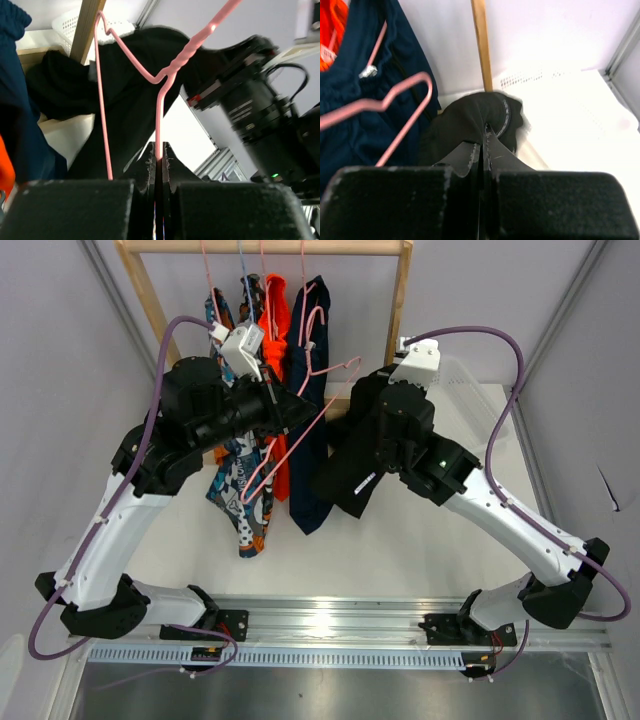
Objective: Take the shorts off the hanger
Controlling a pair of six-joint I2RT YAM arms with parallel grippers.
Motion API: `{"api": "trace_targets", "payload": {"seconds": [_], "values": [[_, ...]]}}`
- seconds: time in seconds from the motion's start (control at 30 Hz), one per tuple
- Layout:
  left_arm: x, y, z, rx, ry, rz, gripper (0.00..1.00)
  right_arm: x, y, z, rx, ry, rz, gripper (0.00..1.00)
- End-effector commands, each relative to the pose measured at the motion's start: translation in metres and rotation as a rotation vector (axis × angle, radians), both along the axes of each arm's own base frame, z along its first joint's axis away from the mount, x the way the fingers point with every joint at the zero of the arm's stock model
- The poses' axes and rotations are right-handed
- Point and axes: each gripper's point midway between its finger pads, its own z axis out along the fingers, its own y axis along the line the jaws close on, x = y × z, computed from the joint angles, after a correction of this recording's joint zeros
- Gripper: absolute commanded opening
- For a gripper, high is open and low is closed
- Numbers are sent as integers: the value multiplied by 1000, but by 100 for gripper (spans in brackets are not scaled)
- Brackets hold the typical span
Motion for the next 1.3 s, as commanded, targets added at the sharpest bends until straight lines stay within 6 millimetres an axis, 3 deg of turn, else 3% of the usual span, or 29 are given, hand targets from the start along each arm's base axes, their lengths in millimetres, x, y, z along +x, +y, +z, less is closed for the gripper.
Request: {"api": "trace_targets", "payload": {"seconds": [0.0, 0.1, 0.2, 0.23, 0.27, 0.3, 0.37, 0.4, 0.43, 0.47, 0.5, 0.57, 0.6, 0.63, 0.67, 0.7, 0.77, 0.87, 0.9, 0.97, 1.0, 1.03, 1.07, 1.1, 1.13, 1.17, 1.2, 1.23, 1.27], "values": [[-13, 18, 25, -12, -73, 27, 0, -16, -11, 39, 42, -76, 35, 0], [-11, 30, 41, -30, -128, 81, 0, -27, -39, 67, 80, -142, 8, 0], [-10, 27, 39, -49, -138, 73, 0, -20, -71, 102, 47, -195, -46, 0], [-12, 28, 41, -56, -146, 69, 0, -10, -70, 104, 14, -186, -37, 0], [-16, 30, 42, -64, -154, 66, 0, -6, -93, 127, 40, -227, -83, 0], [-16, 30, 41, -62, -160, 64, 0, -1, -100, 136, 38, -242, -95, 0], [-16, 32, 33, -42, -158, 68, 0, 23, -115, 142, 7, -245, -134, 0], [-15, 33, 29, -29, -160, 71, 0, 20, -127, 166, 33, -295, -148, 0], [-15, 32, 25, -15, -152, 70, 0, 26, -129, 173, 22, -306, -142, 0], [-14, 32, 21, -5, -148, 72, 0, 46, -126, 168, 1, -291, -152, 0], [-15, 34, 22, -7, -155, 73, 0, 44, -147, 193, 22, -349, -193, 0], [-13, 32, 16, 1, -152, 69, 0, 60, -154, 202, 9, -375, -198, 0], [-13, 32, 15, 3, -156, 66, 0, 87, -160, 190, -24, -354, -227, 0], [-13, 31, 15, 5, -158, 62, 0, 87, -169, 204, -8, -407, -246, 0], [-10, 29, 11, 11, -158, 63, 0, 96, -175, 203, -9, -415, -258, 0], [-9, 29, 10, 19, -166, 60, 0, 117, -173, 193, 1, -411, -232, 0], [-4, 24, 6, 32, -159, 57, 0, 137, -196, 185, 22, -426, -256, 0], [7, 15, 6, 48, -163, 51, 0, 181, -200, 157, 30, -409, -216, 0], [9, 14, 17, 34, -188, 52, 0, 193, -197, 148, 23, -397, -190, 0], [23, 4, 13, 53, -178, 56, 0, 223, -200, 116, 70, -348, -161, 0], [23, 5, 34, 31, -217, 65, 0, 233, -196, 104, 81, -326, -126, 0], [27, 2, 36, 36, -220, 65, 0, 240, -196, 93, 116, -315, -106, 0], [44, -7, 27, 64, -202, 80, 0, 246, -190, 83, 124, -301, -71, 0], [47, -9, 41, 55, -235, 81, 0, 258, -184, 48, 117, -229, -38, 0], [50, -11, 55, 43, -257, 84, 0, 261, -175, 30, 115, -172, 8, 7], [57, -7, 70, 30, -285, 125, 0, 264, -170, 11, 129, -112, 28, 66], [81, -22, 53, 75, -258, 137, 0, 264, -169, -6, 145, -56, 32, 95], [90, -26, 50, 89, -252, 147, 0, 261, -169, -35, 159, 45, 27, 99], [89, -22, 79, 45, -303, 162, 0, 250, -167, -33, 199, 52, 29, 100]]}}
